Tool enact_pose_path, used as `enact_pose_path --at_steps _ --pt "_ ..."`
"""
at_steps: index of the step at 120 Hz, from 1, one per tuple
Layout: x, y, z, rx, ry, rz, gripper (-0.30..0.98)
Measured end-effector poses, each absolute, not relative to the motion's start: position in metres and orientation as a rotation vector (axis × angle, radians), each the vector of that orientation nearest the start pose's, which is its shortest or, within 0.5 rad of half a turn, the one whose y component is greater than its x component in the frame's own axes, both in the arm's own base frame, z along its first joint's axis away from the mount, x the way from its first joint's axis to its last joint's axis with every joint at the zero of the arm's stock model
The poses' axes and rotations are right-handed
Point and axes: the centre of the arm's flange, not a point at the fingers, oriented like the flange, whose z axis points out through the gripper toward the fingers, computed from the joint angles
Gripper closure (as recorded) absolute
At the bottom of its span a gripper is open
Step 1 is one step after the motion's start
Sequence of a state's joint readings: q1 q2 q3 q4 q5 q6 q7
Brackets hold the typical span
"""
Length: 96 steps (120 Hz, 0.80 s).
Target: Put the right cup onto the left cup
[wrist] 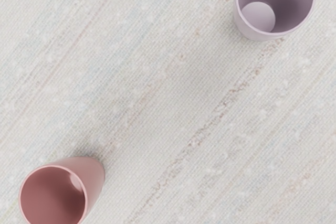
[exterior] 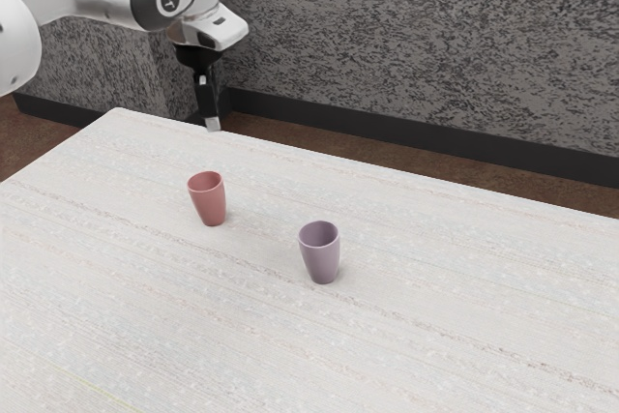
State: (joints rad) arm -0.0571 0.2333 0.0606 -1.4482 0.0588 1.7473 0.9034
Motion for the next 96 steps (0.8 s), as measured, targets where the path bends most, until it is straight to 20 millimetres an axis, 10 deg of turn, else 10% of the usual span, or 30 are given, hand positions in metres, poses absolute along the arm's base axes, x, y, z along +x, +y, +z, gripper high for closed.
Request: enact_pose_path --at_steps 12,46,96 --pt "0.652 -0.014 0.544 -2.731 1.388 -0.039 0.00" --pt "0.689 -0.141 0.446 -2.586 1.653 0.038 0.00" --pt "0.696 -0.135 0.320 -2.639 1.632 0.135 0.07"
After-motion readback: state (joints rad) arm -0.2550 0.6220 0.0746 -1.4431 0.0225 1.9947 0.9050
